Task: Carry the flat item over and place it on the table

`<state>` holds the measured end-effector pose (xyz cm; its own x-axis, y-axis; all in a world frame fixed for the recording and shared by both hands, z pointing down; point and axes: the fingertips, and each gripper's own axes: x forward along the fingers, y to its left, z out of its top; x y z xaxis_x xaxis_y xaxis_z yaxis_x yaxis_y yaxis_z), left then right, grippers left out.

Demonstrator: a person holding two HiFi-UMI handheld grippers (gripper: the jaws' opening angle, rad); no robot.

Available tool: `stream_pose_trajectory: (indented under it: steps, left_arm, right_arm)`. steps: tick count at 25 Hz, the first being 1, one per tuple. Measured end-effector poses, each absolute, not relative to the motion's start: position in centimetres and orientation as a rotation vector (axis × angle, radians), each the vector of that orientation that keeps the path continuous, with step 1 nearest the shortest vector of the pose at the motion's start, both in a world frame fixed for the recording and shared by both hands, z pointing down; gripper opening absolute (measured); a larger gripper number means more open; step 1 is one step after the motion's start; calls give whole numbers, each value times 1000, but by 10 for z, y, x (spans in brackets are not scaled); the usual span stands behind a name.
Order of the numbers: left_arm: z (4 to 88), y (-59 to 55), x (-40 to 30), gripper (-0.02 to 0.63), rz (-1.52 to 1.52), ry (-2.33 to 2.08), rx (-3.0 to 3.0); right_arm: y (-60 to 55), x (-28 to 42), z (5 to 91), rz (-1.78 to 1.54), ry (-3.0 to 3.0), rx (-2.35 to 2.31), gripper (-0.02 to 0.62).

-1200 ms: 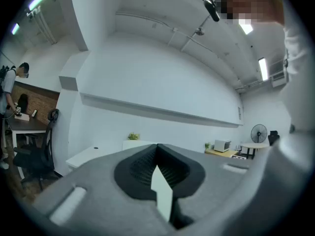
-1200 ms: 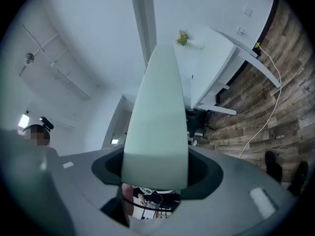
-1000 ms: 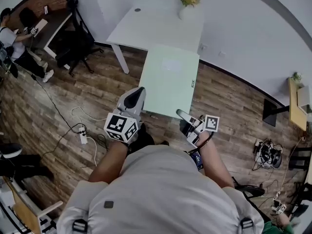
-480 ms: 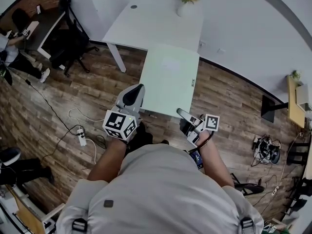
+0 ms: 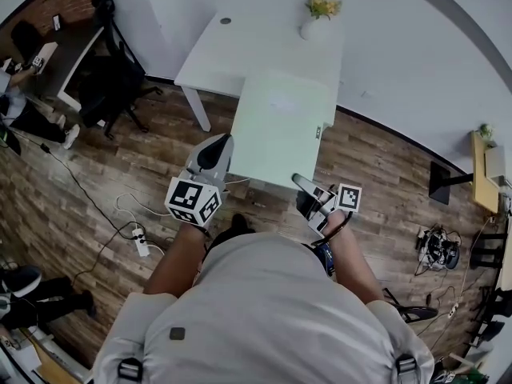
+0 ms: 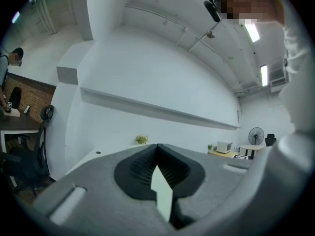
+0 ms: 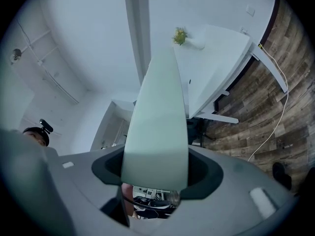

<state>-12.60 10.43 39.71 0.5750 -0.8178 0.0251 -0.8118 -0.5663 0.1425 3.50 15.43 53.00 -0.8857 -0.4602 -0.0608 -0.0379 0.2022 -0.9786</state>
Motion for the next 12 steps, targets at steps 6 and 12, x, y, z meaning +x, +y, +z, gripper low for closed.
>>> stream_pose_trajectory:
  steps: [6,12]
  left_arm:
    - [388,72,-155,0,-68,-1334,2699]
    - [395,57,-167,0,-62,-1347,2672]
  right_arm:
    - [123,5,527,-1723,2113,-487,299]
    - [103,-13,529,-1738,2121,-472,299]
